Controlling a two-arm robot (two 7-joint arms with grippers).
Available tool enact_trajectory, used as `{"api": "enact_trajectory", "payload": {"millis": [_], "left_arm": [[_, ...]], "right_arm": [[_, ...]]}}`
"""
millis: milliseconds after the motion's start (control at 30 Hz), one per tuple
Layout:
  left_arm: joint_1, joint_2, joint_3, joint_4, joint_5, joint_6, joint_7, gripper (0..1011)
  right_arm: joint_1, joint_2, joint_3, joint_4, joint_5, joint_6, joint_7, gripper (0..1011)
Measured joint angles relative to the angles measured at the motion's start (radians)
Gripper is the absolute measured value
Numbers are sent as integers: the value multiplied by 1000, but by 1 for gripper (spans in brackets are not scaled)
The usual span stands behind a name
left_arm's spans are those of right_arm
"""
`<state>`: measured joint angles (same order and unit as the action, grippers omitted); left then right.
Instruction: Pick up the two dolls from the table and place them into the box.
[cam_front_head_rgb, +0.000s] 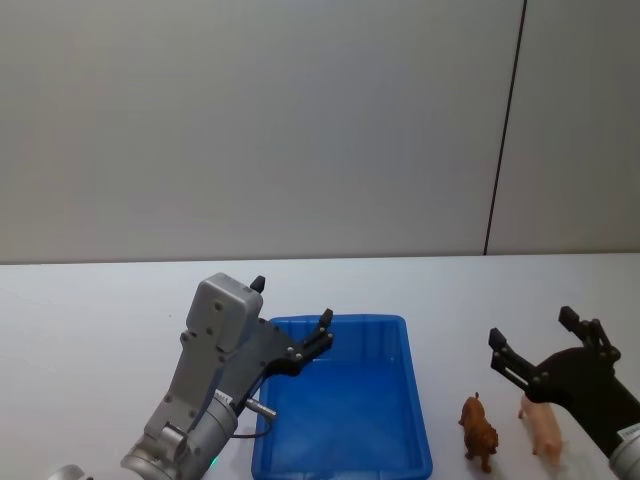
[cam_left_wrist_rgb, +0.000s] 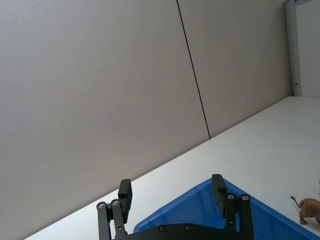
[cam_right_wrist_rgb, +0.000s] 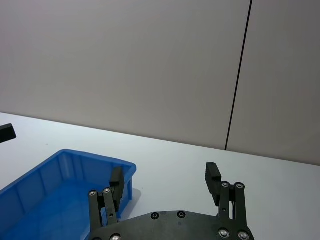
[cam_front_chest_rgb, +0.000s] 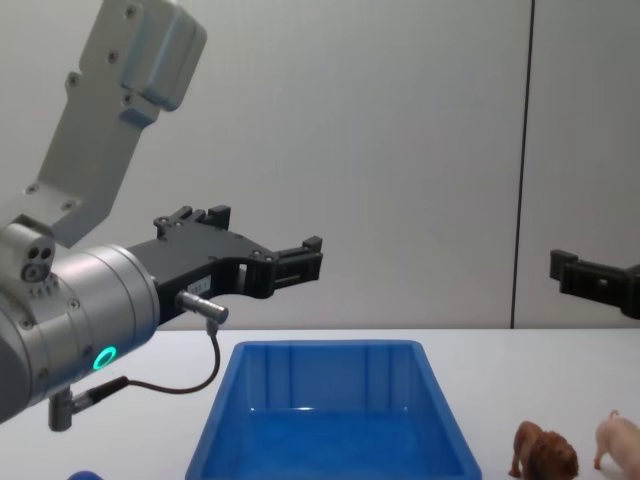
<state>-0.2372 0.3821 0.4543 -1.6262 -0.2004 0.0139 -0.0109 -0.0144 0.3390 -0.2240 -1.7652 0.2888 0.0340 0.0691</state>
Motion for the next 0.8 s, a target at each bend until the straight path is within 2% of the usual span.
{"api": "enact_trajectory", "payload": {"millis": [333,533,800], "left_arm": [[0,0,0,0,0,0,0,1001],[0,0,0,0,0,0,0,1001],[0,0,0,0,0,0,0,1001]], "right_arm": [[-4,30,26,17,34,17,31,1001],[-16,60,49,35,66,50,47,1001],[-28,86,68,62,88,99,61,1001]]}}
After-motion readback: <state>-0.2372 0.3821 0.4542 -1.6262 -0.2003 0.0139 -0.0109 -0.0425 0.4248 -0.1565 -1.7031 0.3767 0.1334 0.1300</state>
